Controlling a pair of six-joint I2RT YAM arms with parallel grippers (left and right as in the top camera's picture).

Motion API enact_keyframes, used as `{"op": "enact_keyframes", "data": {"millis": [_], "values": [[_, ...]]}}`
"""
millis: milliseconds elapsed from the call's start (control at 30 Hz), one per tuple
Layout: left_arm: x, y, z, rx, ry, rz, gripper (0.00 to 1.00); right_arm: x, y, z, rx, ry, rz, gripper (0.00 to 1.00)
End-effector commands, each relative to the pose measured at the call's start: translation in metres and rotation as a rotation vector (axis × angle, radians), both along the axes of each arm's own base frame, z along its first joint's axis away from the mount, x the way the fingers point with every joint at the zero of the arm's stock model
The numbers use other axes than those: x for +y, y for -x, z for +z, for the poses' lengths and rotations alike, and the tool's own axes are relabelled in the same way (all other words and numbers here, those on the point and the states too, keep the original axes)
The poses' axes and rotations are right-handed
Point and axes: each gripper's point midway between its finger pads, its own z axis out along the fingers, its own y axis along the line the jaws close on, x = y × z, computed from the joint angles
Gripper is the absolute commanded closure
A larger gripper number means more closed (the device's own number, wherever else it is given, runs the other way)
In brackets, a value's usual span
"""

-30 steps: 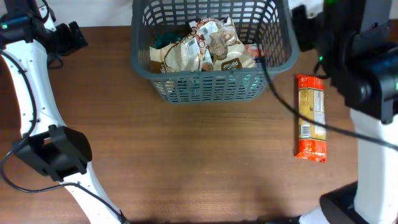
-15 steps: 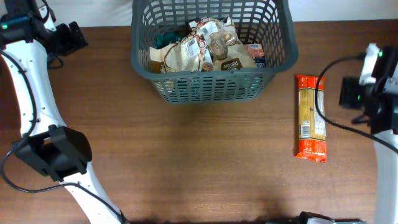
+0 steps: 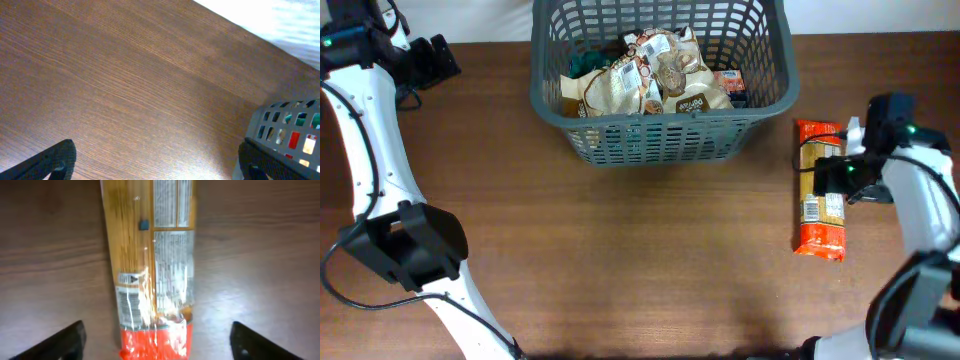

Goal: Pack container
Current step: 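Move right gripper to the spaghetti pack and grasp it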

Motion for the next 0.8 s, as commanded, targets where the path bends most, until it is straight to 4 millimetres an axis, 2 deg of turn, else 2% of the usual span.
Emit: {"op": "enact_keyframes", "data": {"millis": [0,233,533,600,633,667,733,767], "values": [[0.003,0.000,-0.001,0.001,0.001,0.017,0.01,0.005,0.001,-0.017,0.043,-0.029,0.033,0.08],[0.003,0.000,-0.001,0.001,0.001,0.017,0.01,0.006,0.002,-0.050,0.123,-0.052,0.062,0.04],[0.003,0.000,-0.001,0.001,0.001,0.017,0.01,0.017,0.011,-0.086,0.234,-0.108,0.078,0.07],[0.003,0.000,-0.001,0.001,0.001,0.017,0.01,0.019,0.012,-0.091,0.245,-0.110,0.084,0.14],[0.003,0.000,-0.001,0.001,0.001,0.017,0.01,0.019,0.011,-0.092,0.247,-0.110,0.085,0.21],[0.003,0.000,-0.001,0.001,0.001,0.017,0.01,0.019,0.011,-0.094,0.249,-0.111,0.085,0.31],[0.003,0.000,-0.001,0.001,0.001,0.017,0.01,0.019,0.011,-0.095,0.249,-0.112,0.084,0.61],[0.003,0.000,-0.001,0.001,0.001,0.017,0.01,0.019,0.010,-0.095,0.248,-0.111,0.084,0.72]]}}
